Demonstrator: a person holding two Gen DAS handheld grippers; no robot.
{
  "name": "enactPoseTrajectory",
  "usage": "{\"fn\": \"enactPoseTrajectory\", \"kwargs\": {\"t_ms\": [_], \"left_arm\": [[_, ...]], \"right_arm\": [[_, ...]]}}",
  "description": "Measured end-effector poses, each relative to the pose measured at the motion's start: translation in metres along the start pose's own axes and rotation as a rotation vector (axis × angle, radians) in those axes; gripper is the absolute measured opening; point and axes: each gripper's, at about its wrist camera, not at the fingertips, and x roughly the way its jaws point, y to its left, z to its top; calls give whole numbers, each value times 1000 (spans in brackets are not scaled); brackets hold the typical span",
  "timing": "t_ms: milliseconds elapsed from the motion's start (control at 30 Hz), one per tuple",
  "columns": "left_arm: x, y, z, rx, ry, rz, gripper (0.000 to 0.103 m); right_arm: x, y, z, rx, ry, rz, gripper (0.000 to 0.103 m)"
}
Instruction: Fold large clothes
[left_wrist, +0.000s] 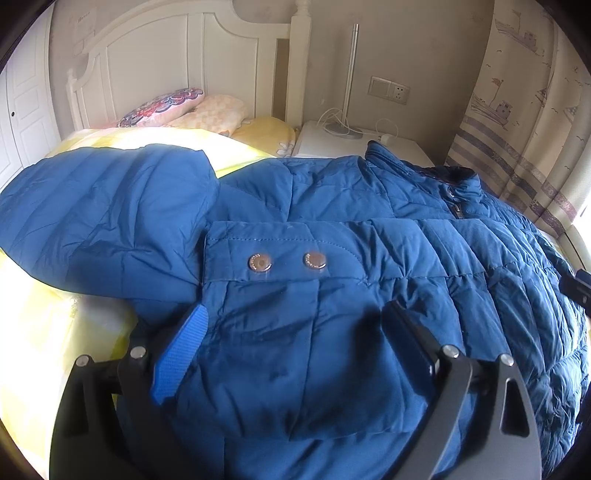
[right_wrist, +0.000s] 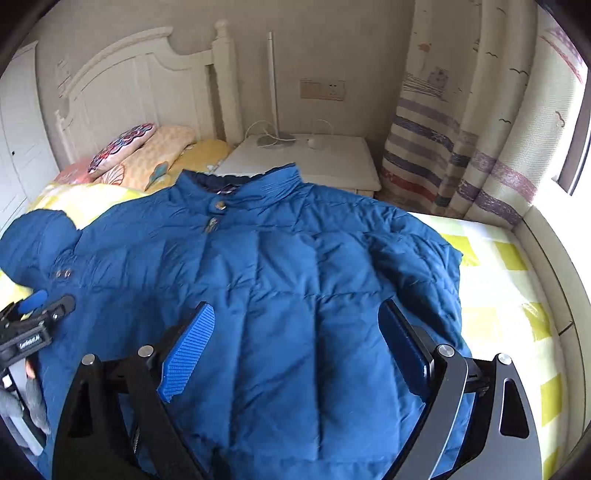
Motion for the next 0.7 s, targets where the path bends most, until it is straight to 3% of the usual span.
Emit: {"fn": "enactPoseTrajectory", "kwargs": {"t_ms": [200, 500, 600, 700], "left_arm": [[1, 0, -1, -3, 3, 1, 94], [2, -1, -1, 6, 13, 0, 97], [-6, 10, -1, -32, -1, -63, 97], [-25, 43, -2, -154, -14, -177, 97]], "right_arm": [[5, 51, -32, -97, 10, -104, 88], [14, 48, -41, -106, 2, -146, 91], [15, 50, -41, -111, 0, -152, 91], [16, 47, -40, -97, 7, -134, 91]]}}
